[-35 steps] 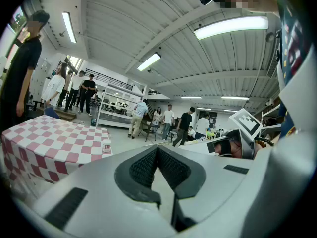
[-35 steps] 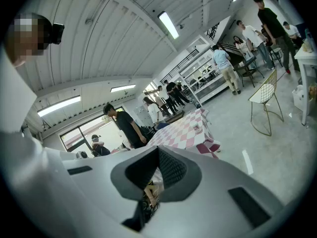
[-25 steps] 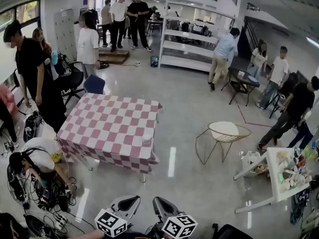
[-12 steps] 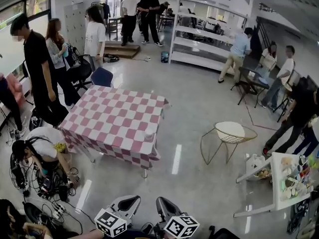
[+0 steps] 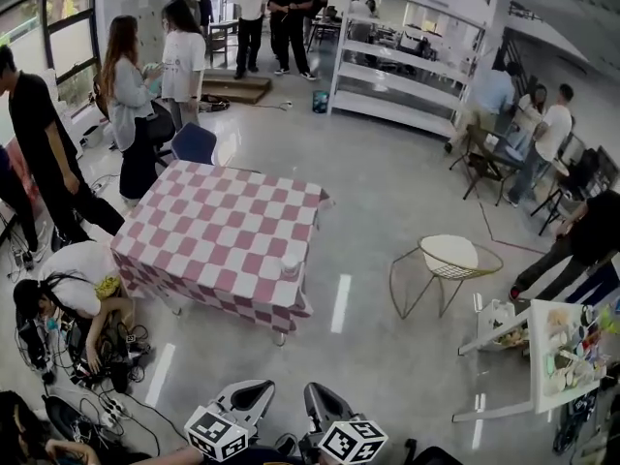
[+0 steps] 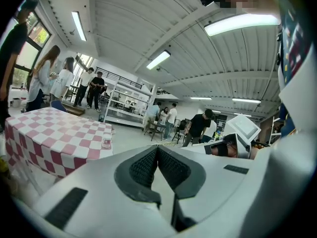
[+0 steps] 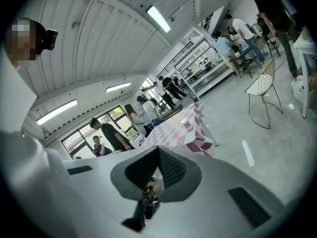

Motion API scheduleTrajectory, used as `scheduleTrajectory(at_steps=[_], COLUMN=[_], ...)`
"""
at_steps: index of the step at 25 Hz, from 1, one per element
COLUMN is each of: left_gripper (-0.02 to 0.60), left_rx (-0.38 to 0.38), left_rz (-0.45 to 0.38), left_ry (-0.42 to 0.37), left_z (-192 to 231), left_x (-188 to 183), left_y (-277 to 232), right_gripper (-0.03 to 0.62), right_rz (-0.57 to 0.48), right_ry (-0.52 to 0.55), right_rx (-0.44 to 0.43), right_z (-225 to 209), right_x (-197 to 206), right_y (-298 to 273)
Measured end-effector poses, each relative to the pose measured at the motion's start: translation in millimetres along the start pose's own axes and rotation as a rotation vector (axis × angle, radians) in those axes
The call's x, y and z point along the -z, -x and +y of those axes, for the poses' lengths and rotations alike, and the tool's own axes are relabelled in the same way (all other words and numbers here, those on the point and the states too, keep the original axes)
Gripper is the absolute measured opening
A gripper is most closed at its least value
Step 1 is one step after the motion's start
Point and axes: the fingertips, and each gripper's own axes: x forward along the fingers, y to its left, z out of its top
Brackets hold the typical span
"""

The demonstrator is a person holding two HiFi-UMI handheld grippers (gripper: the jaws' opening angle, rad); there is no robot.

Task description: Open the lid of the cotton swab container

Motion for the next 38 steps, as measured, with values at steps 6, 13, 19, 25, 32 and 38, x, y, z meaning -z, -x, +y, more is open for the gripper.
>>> scheduleTrajectory(at_steps=[6,13,19,25,32,38], left_gripper=[0.002,0.002,0.002,0.003,0.002,0.002], left_rx=[0.048,0.105,0.193,0.25,0.239,0.125], left_rz=[0.006,0.005,0.021,0.036,0.05,0.035], left_ry=[0.006,0.033,0.045,0.064,0.075,0.061], left_z=[42,105,135,160,179,220], left_x=[-21,-46,-59,-72,-72,-88], left_y=[-25,-52,-74,-94,-113,-143], right_gripper=[0.009,0.009,0.009,0.009,0.01,0.009], right_rz=[-0.008,-0.029,-0.075,-0.1,-0.077,-0.047], right_ry=[-0.003,-0.031,-0.051,-0.081,-0.094,-0.135], right_rx=[0.049,0.119,0.204,0.269,0.275,0.205], right_z=[-2,-6,-10,-17,-28,-55], right_x=[-20,-36,-52,-60,-69,-94], right_y=[-46,-106,-130,-150,-174,-219])
